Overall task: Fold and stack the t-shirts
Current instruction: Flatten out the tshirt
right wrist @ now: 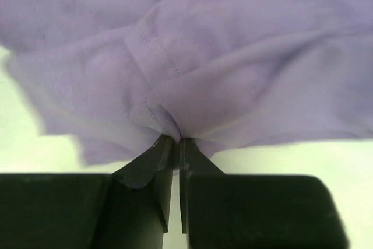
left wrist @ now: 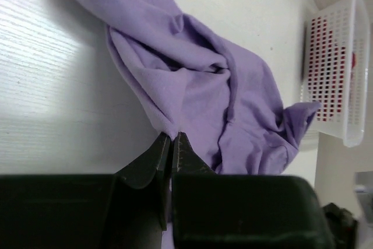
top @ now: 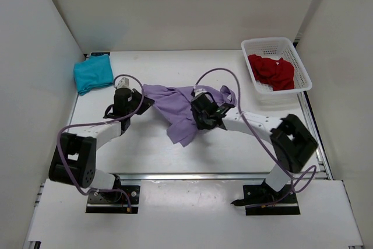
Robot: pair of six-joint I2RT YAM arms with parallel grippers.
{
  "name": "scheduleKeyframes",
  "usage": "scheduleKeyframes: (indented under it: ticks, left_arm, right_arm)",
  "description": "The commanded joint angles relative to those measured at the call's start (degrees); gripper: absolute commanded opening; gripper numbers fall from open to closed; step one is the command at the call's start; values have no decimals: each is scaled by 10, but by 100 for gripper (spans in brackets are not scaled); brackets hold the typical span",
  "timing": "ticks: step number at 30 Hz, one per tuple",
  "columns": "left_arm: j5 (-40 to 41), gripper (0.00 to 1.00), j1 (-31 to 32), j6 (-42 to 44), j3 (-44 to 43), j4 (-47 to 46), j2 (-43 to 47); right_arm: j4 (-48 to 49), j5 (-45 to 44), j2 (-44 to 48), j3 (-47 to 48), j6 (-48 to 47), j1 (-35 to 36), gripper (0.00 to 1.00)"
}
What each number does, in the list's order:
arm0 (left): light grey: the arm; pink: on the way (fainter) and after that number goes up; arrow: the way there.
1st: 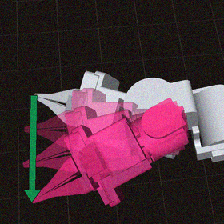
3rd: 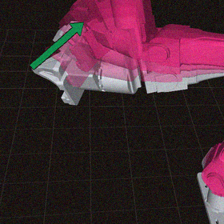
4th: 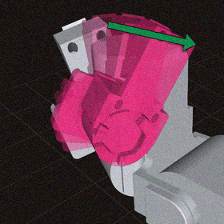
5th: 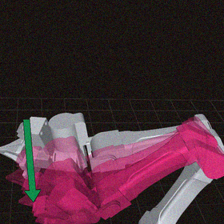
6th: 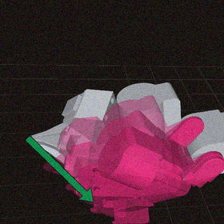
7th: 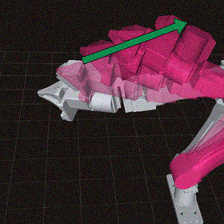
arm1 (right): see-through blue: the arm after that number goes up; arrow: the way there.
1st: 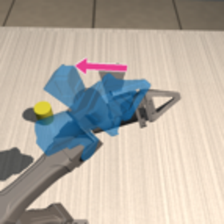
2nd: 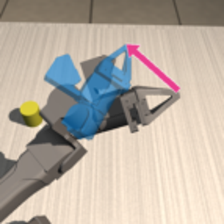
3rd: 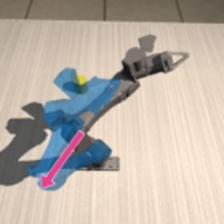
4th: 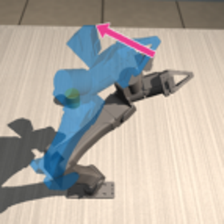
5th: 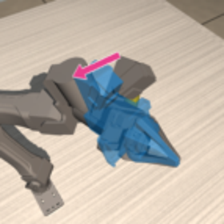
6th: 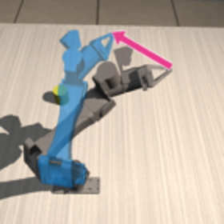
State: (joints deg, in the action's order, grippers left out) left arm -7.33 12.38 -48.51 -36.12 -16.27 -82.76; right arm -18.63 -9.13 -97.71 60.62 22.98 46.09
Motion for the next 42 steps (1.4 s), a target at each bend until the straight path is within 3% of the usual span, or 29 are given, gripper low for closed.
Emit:
scheduleKeyframes:
  ticks: [1, 8, 14, 16, 19, 22, 23, 28, 29, 31, 34, 35, 36, 38, 39, 42]
  left_arm:
    - [-15, 0, -7, -4, -6, 5, 67]
    - [-25, 0, -46, 0, -22, 49, 169]
    - [-40, 0, -96, 7, -6, 78, 258]
    - [-43, 0, -98, 11, -18, 83, 257]
    - [-35, 0, -97, 15, -59, 87, 222]
    - [-78, 0, -121, -9, -128, 85, 160]
    - [-82, 0, -153, -13, -167, 86, 139]
    - [-85, 0, -183, -6, -326, 155, 117]
    - [-87, 0, -185, -2, -344, 159, 118]
    - [-72, 0, -182, 10, -343, 163, 145]
    - [-12, 0, -139, 53, -283, 184, 203]
    - [26, 0, -114, 73, -239, 188, 219]
    - [47, 0, -85, 83, -186, 203, 254]
    - [110, 0, -53, 84, -99, 204, 304]
    - [118, 2, -39, 76, -31, 188, 333]
    - [134, 30, -1, 55, 84, 154, 357]
  right_arm:
    - [-32, -46, 100, 44, -30, -28, 0]
    - [-106, 2, 188, 181, -86, -99, 4]
    - [-108, 53, 201, 204, -93, -170, 2]
    - [-86, 120, 185, 207, -92, -203, 1]
    - [-55, 154, 144, 235, -94, -240, 1]
    - [-84, 180, 64, 352, -102, -264, 0]
    - [-113, 184, 24, 432, -111, -265, 0]
    - [-235, 177, -106, 817, -143, -258, 2]
    - [-245, 178, -104, 822, -143, -257, 2]
    - [-222, 206, -58, 741, -134, -265, 1]
    - [-134, 215, 65, 500, -128, -262, 1]
    - [-90, 215, 117, 385, -116, -262, 2]
    - [-43, 224, 166, 337, -108, -275, 3]
    - [17, 270, 211, 161, -56, -337, 2]
    - [51, 299, 226, 129, -44, -353, 2]
    - [73, 305, 185, 52, -31, -399, 1]
